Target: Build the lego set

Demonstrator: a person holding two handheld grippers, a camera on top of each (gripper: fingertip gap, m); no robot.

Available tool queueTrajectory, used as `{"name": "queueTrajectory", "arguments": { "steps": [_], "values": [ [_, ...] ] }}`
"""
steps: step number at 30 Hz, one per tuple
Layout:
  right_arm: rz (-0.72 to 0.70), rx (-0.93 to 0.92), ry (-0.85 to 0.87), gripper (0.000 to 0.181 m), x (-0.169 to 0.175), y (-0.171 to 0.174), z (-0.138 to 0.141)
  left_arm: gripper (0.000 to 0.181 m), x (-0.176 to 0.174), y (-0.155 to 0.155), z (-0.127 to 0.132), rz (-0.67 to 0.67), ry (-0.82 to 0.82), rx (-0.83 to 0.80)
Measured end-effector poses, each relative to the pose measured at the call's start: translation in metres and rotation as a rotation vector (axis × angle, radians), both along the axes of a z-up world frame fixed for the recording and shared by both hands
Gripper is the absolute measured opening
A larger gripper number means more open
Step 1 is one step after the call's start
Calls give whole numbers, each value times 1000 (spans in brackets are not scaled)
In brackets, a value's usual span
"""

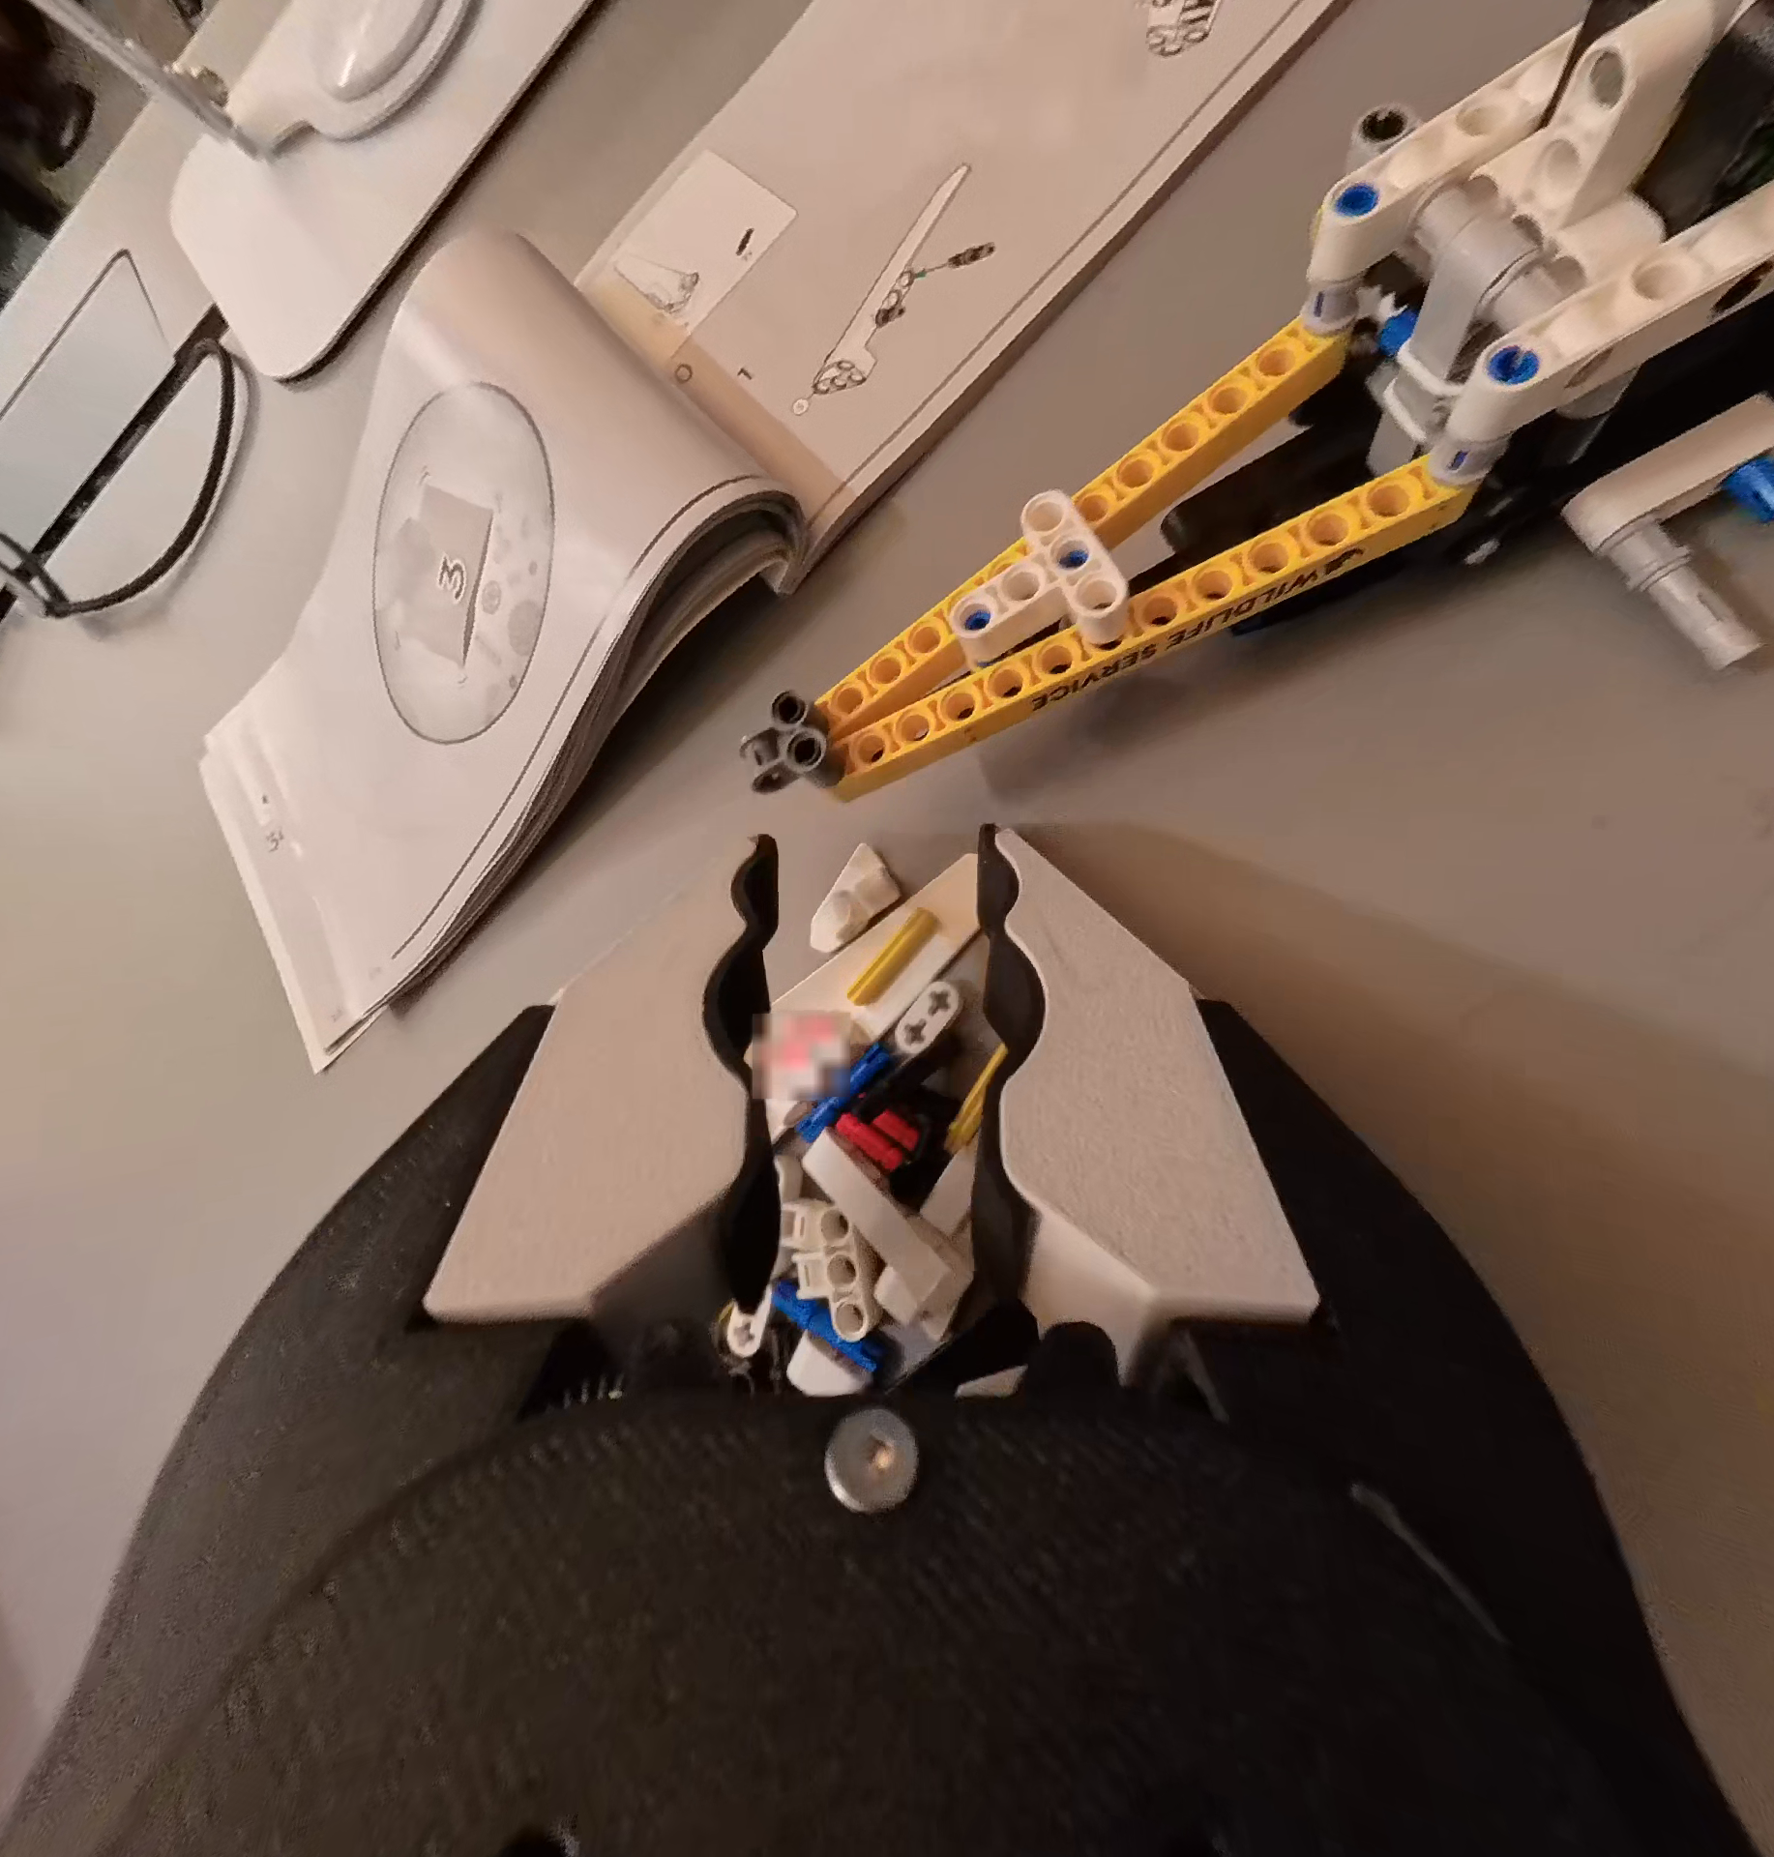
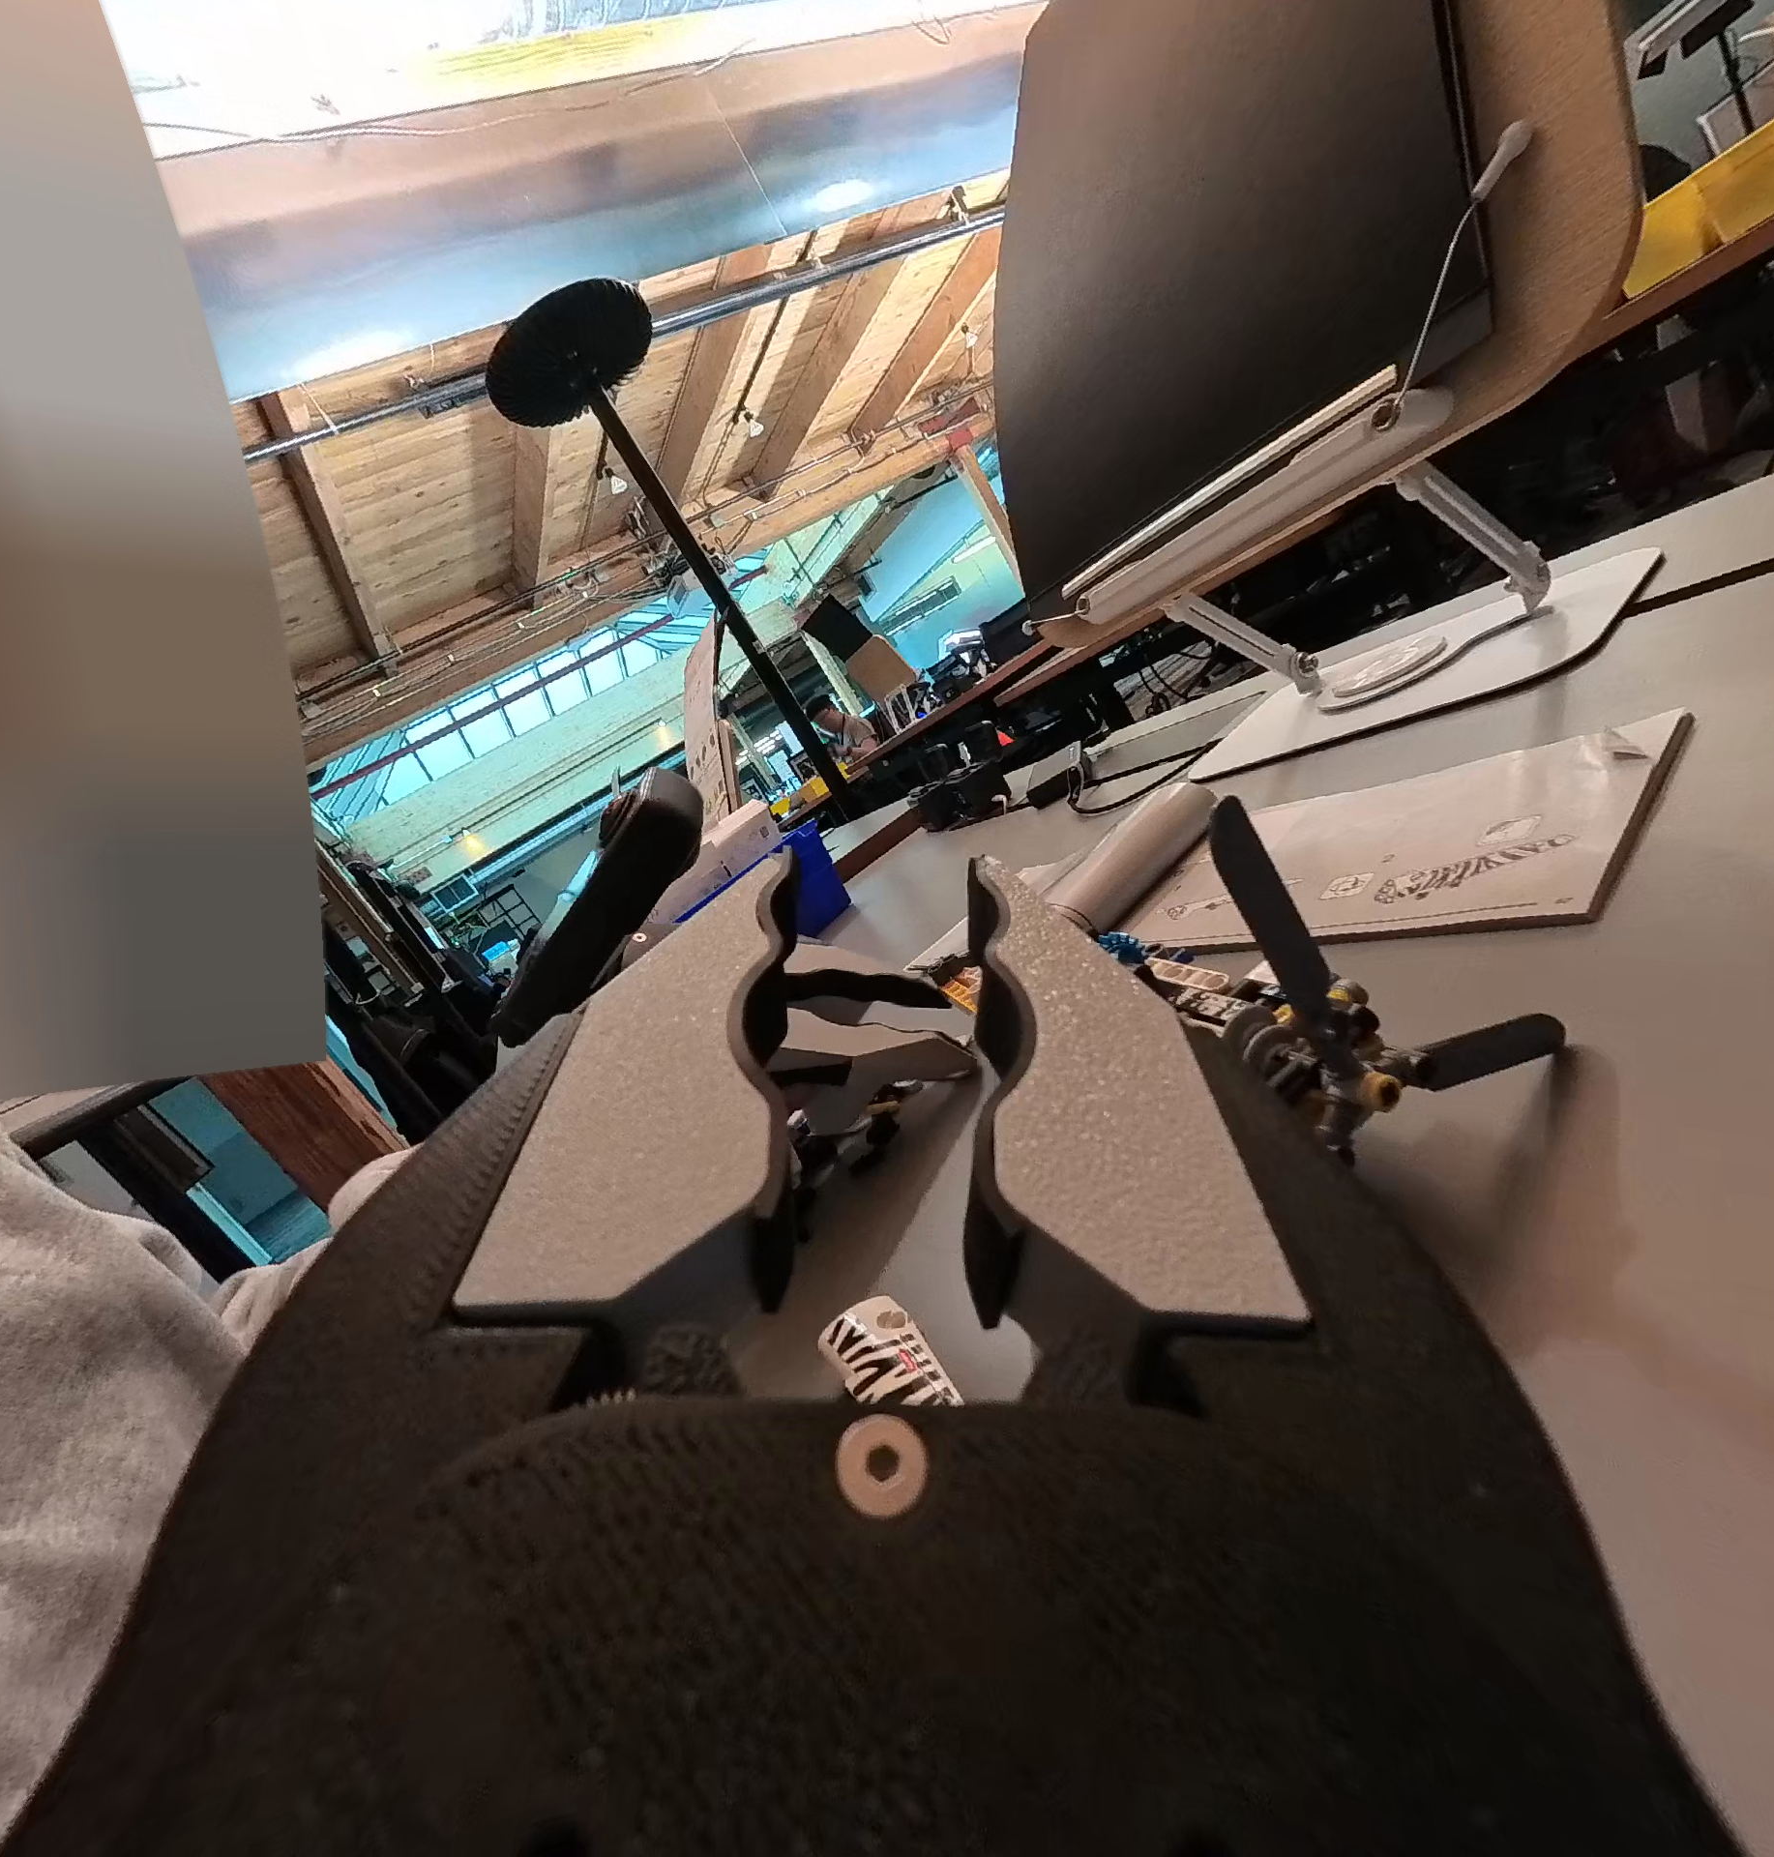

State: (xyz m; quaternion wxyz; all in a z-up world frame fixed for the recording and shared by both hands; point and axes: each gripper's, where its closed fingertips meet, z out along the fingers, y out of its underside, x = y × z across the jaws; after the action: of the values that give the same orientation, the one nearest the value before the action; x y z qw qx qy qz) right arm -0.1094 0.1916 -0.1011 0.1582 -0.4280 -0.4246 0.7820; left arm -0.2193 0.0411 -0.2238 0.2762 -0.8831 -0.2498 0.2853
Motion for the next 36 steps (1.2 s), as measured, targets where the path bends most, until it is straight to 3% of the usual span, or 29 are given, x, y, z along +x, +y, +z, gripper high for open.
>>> {"name": "queueTrajectory", "arguments": {
  "steps": [16,24,36],
  "values": [
    [0,-6,-3,32,0,1,0,36,-8,-57,-1,107,-28,-3],
    [-1,-5,-3,32,0,1,0,36,-14,-70,19,148,-2,79],
    [-1,-9,-4,32,0,1,0,35,-18,-96,3,203,-68,75]
  ]
}}
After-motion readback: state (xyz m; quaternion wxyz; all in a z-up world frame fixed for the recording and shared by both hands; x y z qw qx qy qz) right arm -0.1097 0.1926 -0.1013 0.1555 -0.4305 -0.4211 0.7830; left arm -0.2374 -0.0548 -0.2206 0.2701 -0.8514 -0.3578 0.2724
